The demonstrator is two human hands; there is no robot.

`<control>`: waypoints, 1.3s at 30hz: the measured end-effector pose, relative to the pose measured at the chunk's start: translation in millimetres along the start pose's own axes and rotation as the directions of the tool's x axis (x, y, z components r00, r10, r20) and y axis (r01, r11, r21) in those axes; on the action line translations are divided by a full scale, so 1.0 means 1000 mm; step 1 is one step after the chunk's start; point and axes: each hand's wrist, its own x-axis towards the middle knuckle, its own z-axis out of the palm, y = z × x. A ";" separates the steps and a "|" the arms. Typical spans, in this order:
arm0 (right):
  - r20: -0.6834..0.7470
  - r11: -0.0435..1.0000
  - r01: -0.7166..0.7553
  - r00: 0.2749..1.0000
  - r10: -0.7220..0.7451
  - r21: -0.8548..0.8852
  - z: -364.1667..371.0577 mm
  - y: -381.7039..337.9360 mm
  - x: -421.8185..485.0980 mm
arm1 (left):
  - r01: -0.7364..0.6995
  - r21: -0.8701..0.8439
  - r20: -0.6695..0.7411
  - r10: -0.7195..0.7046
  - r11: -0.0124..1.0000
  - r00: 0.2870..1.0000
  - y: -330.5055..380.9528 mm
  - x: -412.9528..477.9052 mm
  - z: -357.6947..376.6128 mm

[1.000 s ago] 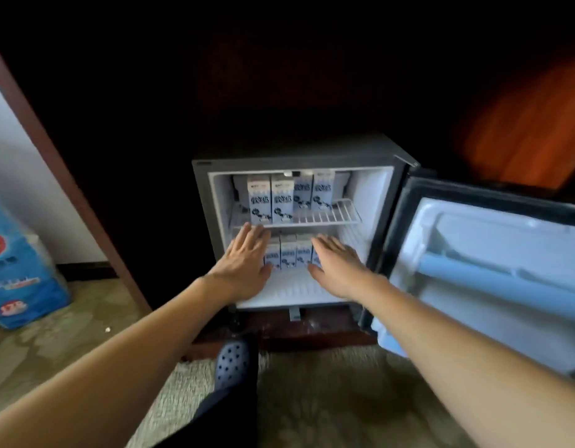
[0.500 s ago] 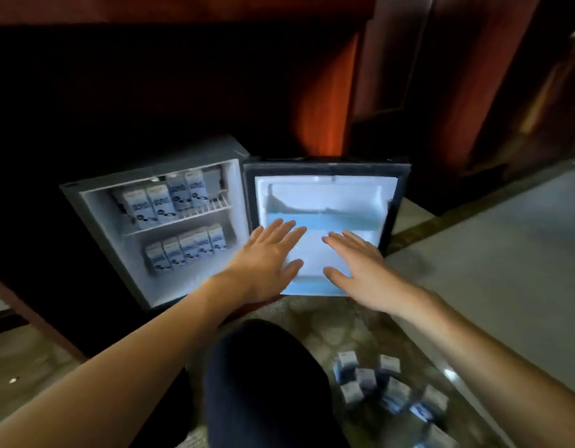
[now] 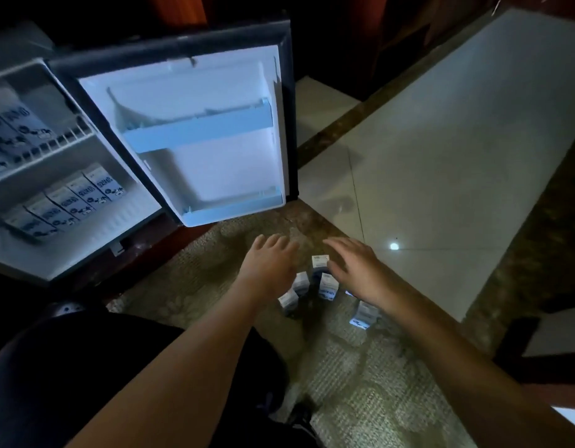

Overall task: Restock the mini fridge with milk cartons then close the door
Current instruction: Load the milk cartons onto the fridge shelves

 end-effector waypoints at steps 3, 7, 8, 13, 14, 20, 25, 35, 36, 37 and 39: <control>0.021 0.996 -0.056 0.998 0.055 0.066 0.034 0.018 0.003 | 0.042 0.012 0.117 -0.043 0.999 0.992 0.003 0.011 0.044; 0.075 0.993 -0.092 0.993 0.087 0.075 0.070 0.043 0.015 | 0.165 -0.009 0.256 -0.157 0.986 0.954 0.012 0.018 0.090; 0.084 0.990 -0.115 0.991 0.108 0.080 0.077 0.049 0.018 | 0.206 0.000 0.282 -0.197 0.979 0.939 0.014 0.020 0.098; 0.089 0.919 -0.331 0.944 0.319 0.213 0.111 0.071 0.020 | 0.338 -0.007 0.376 -0.311 0.941 0.873 0.020 0.028 0.132; 0.105 0.914 -0.347 0.937 0.332 0.208 0.119 0.073 0.019 | 0.364 -0.033 0.383 -0.325 0.931 0.865 0.020 0.029 0.139; 0.182 0.916 -0.365 0.925 0.335 0.169 0.140 0.072 0.033 | 0.444 -0.158 0.368 -0.365 0.882 0.855 0.020 0.034 0.156; 0.211 0.919 -0.394 0.901 0.380 0.027 0.137 0.076 0.044 | 0.454 -0.145 0.343 -0.386 0.879 0.857 0.016 0.031 0.143; 0.201 0.949 -0.284 0.946 0.254 0.135 0.083 0.061 0.027 | 0.092 0.133 0.328 -0.132 0.987 0.936 0.015 0.038 0.053; 0.186 0.951 -0.264 0.955 0.232 0.164 0.075 0.058 0.024 | 0.079 0.127 0.303 -0.115 0.989 0.946 0.014 0.036 0.043; 0.173 0.948 -0.248 0.961 0.214 0.201 0.067 0.053 0.021 | 0.075 0.116 0.276 -0.105 0.990 0.955 0.012 0.033 0.033; 0.137 0.940 -0.214 0.974 0.183 0.267 0.051 0.043 0.016 | 0.067 0.096 0.192 -0.084 0.993 0.978 0.007 0.026 0.015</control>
